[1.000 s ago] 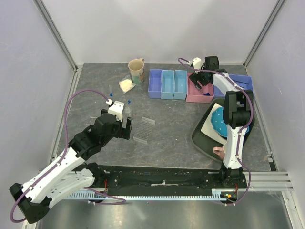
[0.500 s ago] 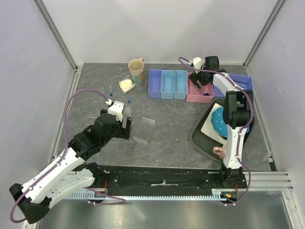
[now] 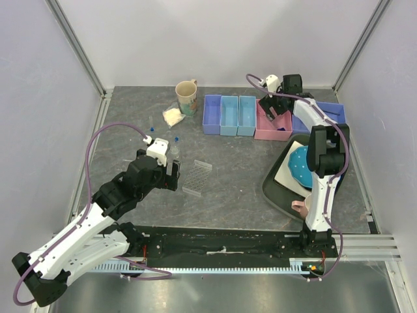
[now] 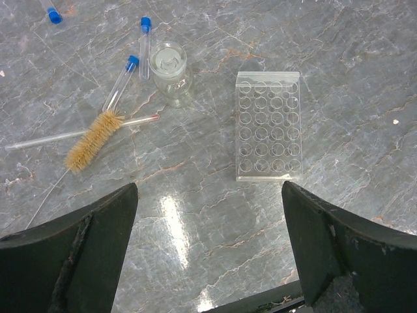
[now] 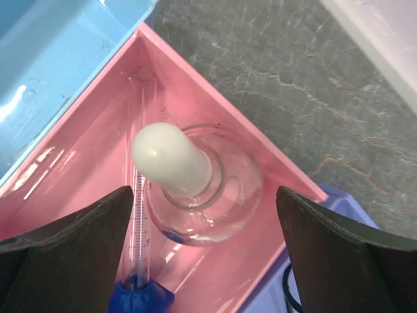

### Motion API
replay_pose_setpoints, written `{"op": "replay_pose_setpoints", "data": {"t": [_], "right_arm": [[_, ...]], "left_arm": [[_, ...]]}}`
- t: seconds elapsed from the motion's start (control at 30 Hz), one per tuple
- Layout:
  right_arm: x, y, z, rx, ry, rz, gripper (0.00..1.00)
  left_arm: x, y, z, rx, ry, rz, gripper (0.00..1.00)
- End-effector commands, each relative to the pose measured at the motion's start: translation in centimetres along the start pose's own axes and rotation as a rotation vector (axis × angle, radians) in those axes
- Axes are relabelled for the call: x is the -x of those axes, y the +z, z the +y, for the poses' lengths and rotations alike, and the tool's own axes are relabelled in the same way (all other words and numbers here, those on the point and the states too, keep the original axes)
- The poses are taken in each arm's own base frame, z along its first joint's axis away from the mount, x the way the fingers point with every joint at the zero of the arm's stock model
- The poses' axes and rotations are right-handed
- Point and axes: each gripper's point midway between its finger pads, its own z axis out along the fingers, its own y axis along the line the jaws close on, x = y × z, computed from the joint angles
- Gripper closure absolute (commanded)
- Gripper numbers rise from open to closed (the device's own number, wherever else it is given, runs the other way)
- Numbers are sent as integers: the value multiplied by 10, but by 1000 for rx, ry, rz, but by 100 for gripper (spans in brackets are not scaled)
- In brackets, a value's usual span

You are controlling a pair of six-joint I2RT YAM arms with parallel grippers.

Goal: Organize the chemistry lab equipment

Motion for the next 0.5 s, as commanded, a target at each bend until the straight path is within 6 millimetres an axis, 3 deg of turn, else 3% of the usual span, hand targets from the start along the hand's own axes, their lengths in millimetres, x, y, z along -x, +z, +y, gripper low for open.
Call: {"op": "replay_pose_setpoints", "data": {"t": [0.0, 0.17, 0.33, 0.43, 0.47], "right_arm": [[58, -54, -23, -65, -3, -159, 2], [78, -80, -24, -64, 1, -221, 2], [85, -92, -17, -28, 51, -267, 3], [82, -89, -9, 17, 90, -274, 14], [77, -82, -6, 30, 103, -262, 23]], "left_arm": [[11, -2, 0, -1, -23, -45, 2], [12, -3, 0, -2, -26, -51, 2], [12, -5, 0, -8, -31, -56, 2], [13, -5, 0, -9, -34, -58, 2], [13, -5, 0, -11, -35, -61, 2]]}}
